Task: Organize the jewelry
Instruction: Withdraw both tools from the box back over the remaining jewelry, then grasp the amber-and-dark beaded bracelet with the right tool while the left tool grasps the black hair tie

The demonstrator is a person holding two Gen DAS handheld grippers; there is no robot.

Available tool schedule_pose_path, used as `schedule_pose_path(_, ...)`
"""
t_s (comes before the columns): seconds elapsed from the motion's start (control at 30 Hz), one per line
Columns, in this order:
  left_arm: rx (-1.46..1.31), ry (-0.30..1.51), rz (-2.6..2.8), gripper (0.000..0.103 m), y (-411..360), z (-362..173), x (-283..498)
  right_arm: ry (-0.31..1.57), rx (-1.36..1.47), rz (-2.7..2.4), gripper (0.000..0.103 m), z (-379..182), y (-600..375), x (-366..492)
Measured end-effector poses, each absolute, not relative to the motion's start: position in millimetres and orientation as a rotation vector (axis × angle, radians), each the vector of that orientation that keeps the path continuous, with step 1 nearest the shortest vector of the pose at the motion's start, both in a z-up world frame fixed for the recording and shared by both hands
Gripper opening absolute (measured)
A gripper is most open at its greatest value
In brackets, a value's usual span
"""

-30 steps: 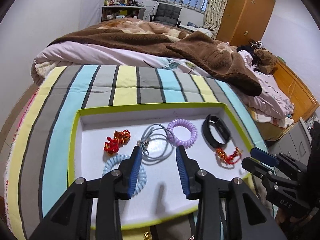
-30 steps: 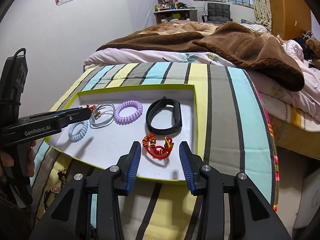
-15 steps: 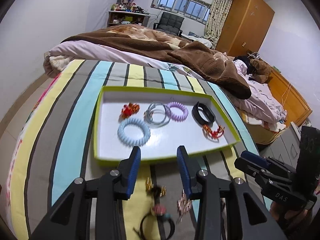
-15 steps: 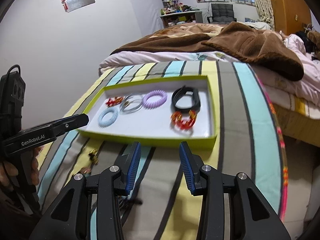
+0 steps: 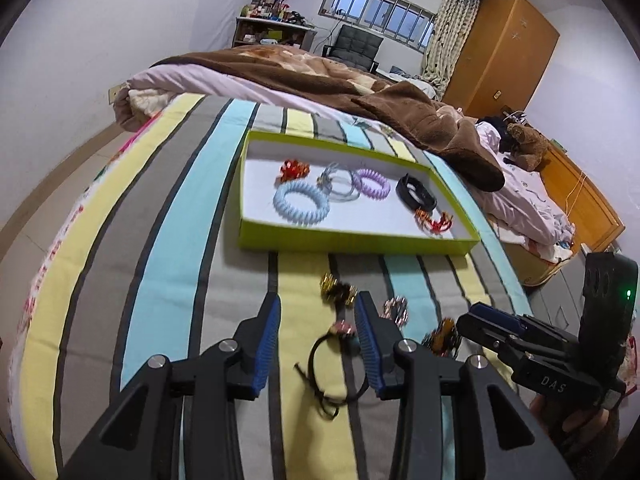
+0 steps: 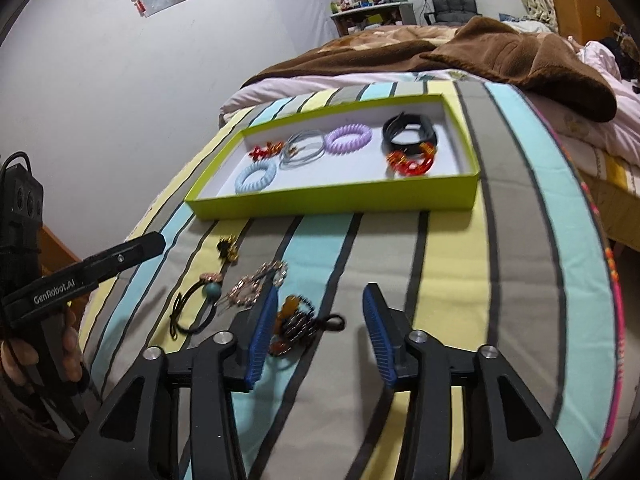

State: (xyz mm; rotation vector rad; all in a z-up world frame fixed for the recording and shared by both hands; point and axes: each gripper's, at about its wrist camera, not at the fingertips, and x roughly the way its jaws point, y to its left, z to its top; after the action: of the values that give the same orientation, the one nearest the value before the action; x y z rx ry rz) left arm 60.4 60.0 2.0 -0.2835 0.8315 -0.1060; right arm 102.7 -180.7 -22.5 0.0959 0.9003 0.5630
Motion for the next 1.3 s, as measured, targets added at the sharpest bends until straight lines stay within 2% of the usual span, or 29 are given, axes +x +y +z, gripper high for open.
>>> schedule_pose_path(0.73, -0.332, 0.853, -0.113, 0.040, 72.9, -16.5, 36.5, 0.914, -0.029, 0.494, 0.047, -36.9, -152.9, 96.6)
schedule_pose_path(0.83, -0.327, 0.859, -0.119, 0.040, 70.8, -18.2, 37.2, 0.910, -0.030, 0.489, 0.041, -37.0, -153.6, 94.5)
schedule_pose_path(0.93, -0.323, 0.866, -0.124, 0.040, 68.7, -19.7, 38.8, 0.907, -0.025, 0.489, 0.026, -36.8, -155.6, 92.8)
schedule_pose_path(1.3, -0.277, 0.885, -0.149, 0.040, 56.5, -22.3, 45.9, 0.894, 0.037, 0.483, 0.025, -34.4, -168.9, 91.5)
